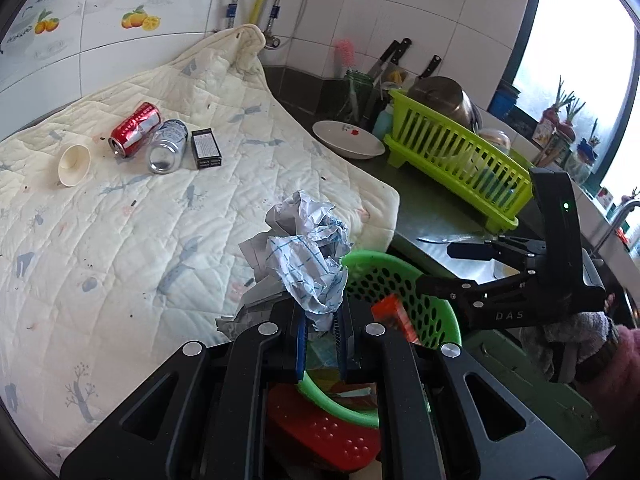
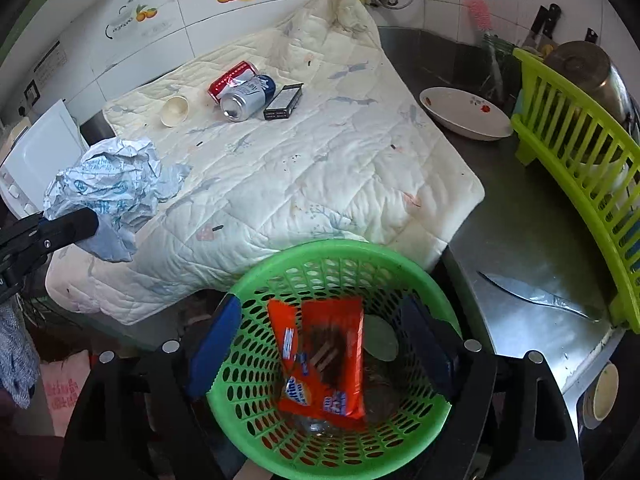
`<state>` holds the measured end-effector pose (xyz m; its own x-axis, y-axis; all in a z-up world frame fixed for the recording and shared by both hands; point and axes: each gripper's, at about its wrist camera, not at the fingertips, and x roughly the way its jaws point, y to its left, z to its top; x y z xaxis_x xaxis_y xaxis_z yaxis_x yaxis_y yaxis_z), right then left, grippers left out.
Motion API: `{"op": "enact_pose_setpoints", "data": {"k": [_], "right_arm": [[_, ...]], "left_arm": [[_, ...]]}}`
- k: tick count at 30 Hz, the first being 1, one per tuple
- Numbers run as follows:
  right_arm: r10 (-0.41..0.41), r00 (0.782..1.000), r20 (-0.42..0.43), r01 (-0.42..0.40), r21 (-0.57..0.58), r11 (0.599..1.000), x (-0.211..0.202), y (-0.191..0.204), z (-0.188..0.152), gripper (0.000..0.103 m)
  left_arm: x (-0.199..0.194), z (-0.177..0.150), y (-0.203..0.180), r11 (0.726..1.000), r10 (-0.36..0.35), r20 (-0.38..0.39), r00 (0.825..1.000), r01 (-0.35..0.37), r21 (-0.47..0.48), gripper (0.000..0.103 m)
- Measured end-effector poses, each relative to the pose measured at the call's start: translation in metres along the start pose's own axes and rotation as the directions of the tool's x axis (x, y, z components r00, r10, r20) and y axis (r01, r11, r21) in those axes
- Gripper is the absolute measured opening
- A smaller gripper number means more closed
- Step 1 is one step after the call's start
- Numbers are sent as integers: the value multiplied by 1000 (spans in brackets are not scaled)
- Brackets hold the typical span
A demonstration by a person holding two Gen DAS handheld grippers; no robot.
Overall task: Collect trash
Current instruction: 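Carry the paper to the basket with the left tool while the right tool drops the bag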
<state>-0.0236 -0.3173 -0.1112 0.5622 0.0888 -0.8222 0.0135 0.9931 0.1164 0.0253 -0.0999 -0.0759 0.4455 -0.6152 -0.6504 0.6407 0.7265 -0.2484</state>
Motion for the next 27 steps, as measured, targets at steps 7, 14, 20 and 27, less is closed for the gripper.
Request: {"op": "enact_pose_setpoints", "data": {"k": [7,14,20,27], "right_arm": [[-1,999,46,-1,42,999,-17,-16,-9,81],[-16,997,72,10,74,997,-32,-28,-18,81],[-30,996,89,21,99,995,-41,-38,-22,81],[-34,995,90,23,114,993,-44,-43,-26,81]], "left_arm": [[18,-4,-23,999,-31,-43,999,33,38,10],[47,-7,-42,996,-59,-111,992,66,60,11],[68,-8,-48,995,-73,-163,984,82,49,13],[80,-7,-56,994,-78,-187,979,91,60,20]]}}
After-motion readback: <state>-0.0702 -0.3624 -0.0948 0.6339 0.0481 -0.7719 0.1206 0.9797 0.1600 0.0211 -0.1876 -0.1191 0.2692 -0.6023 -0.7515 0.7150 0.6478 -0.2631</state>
